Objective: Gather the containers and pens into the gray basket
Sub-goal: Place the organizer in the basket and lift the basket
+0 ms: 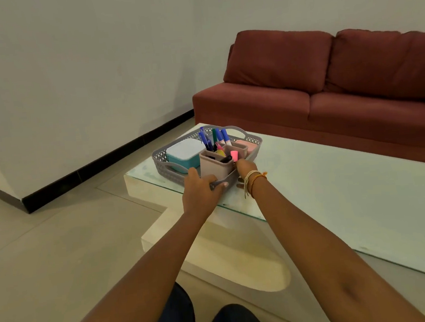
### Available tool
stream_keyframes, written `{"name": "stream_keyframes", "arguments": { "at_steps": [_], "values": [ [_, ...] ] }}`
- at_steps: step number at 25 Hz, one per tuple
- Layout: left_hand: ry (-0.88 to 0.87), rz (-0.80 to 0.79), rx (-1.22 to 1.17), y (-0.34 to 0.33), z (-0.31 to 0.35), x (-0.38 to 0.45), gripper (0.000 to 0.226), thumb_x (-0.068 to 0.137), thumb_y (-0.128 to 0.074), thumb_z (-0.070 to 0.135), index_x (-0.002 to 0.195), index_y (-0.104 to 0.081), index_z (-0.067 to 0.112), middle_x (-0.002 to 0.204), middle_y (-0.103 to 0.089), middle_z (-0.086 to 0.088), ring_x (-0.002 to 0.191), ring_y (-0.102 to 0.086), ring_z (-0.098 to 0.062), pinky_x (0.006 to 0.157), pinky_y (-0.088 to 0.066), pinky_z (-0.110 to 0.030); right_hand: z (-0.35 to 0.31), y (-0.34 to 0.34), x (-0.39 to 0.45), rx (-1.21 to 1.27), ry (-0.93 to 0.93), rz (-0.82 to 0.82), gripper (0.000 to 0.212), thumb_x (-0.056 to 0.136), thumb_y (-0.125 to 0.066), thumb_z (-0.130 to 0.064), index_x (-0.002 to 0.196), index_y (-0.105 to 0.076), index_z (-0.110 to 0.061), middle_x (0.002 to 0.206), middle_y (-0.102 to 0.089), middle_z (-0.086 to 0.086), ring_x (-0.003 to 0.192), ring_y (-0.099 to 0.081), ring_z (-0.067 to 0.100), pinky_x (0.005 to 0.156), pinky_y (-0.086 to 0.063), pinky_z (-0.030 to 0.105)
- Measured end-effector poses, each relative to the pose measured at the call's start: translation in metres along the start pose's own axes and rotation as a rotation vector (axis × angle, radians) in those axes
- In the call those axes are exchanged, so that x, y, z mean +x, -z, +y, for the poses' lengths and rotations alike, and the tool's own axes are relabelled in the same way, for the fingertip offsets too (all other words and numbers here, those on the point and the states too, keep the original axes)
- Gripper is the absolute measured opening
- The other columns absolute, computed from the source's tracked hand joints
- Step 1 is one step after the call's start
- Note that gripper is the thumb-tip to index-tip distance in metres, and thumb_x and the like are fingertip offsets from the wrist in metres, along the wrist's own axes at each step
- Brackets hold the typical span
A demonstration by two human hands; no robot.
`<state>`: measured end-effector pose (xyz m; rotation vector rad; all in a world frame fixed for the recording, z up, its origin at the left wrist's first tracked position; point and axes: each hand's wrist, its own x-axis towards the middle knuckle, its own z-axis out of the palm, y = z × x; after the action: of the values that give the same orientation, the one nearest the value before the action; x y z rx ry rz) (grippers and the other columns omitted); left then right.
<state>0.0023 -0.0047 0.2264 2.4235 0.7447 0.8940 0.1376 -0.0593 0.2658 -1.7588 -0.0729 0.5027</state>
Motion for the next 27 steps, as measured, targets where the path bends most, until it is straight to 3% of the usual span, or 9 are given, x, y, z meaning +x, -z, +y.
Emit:
{"name": "stream_keyframes", "arguments": {
  "at_steps": [2,4,5,8,11,14,18,27],
  "values": [
    [-0.053,-0.093,-0.059,0.003,0.001,0.0,0.033,0.085,-0.063,0.046,0.11,-0.068,0.024,0.103,-0.037,-0.002,0.099,-0.041,-0.017,0.076,-0.04,-0.026,0.002,0.007,0.001,0.033,0.01,0.002,0.044,0.091,-0.047,-0.026,0.129,-0.052,-0.004,0.128,-0.059,0.018,0.115,-0.057,0.034,0.098,-0.05,0.048],
    [-0.081,-0.154,-0.173,0.008,-0.005,-0.001,0.038,0.088,-0.061,0.039,0.124,-0.061,0.026,0.106,-0.039,-0.001,0.103,-0.046,-0.018,0.083,-0.045,-0.026,0.003,0.014,0.002,0.059,0.022,0.028,0.045,0.087,-0.059,-0.027,0.126,-0.055,-0.004,0.122,-0.062,0.017,0.109,-0.06,0.034,0.093,-0.054,0.047],
    [-0.053,-0.113,-0.244,0.009,-0.009,-0.003,0.039,0.09,-0.061,0.035,0.128,-0.057,0.025,0.11,-0.043,-0.003,0.105,-0.049,-0.019,0.087,-0.047,-0.027,0.004,0.018,0.004,0.088,0.02,0.034,0.049,0.082,-0.067,-0.024,0.125,-0.056,-0.003,0.119,-0.063,0.017,0.105,-0.062,0.033,0.089,-0.056,0.046],
    [0.279,0.134,-0.508,0.016,-0.023,-0.003,0.047,0.09,-0.062,0.03,0.133,-0.042,0.026,0.128,-0.042,-0.011,0.114,-0.048,-0.023,0.089,-0.048,-0.031,0.01,0.021,0.011,0.151,-0.001,0.03,0.053,0.072,-0.077,-0.016,0.12,-0.06,-0.003,0.104,-0.065,0.013,0.091,-0.064,0.029,0.077,-0.06,0.042],
    [0.686,0.118,-0.864,0.033,-0.032,0.011,0.081,0.084,-0.068,0.041,0.144,-0.015,0.033,0.148,-0.028,-0.013,0.131,-0.039,-0.033,0.096,-0.049,-0.051,0.015,0.016,0.012,0.18,-0.008,-0.006,0.041,0.071,-0.077,-0.011,0.109,-0.064,-0.005,0.101,-0.067,0.012,0.093,-0.067,0.03,0.078,-0.06,0.044],
    [0.914,0.114,-1.211,0.052,-0.038,0.012,0.099,0.08,-0.073,0.035,0.147,0.0,0.04,0.149,-0.032,-0.013,0.13,-0.042,-0.04,0.093,-0.046,-0.063,0.019,-0.001,0.004,0.179,-0.002,-0.08,0.03,0.072,-0.075,-0.006,0.1,-0.065,-0.005,0.104,-0.069,0.015,0.097,-0.067,0.032,0.08,-0.059,0.048],
    [0.962,0.158,-1.321,0.065,-0.06,0.005,0.098,0.082,-0.068,0.014,0.144,0.001,0.045,0.142,-0.039,-0.017,0.119,-0.051,-0.04,0.083,-0.051,-0.061,0.017,-0.026,-0.009,0.175,0.011,-0.13,0.023,0.074,-0.074,-0.005,0.094,-0.064,-0.006,0.101,-0.069,0.015,0.097,-0.067,0.033,0.082,-0.058,0.05],
    [0.946,0.226,-1.287,0.084,-0.072,-0.003,0.097,0.083,-0.063,0.012,0.144,0.004,0.047,0.141,-0.04,-0.016,0.117,-0.053,-0.039,0.087,-0.05,-0.063,0.015,-0.052,-0.016,0.13,0.031,-0.195,0.014,0.071,-0.075,-0.006,0.077,-0.064,-0.011,0.098,-0.07,0.014,0.095,-0.067,0.034,0.08,-0.058,0.051]
  ]
}}
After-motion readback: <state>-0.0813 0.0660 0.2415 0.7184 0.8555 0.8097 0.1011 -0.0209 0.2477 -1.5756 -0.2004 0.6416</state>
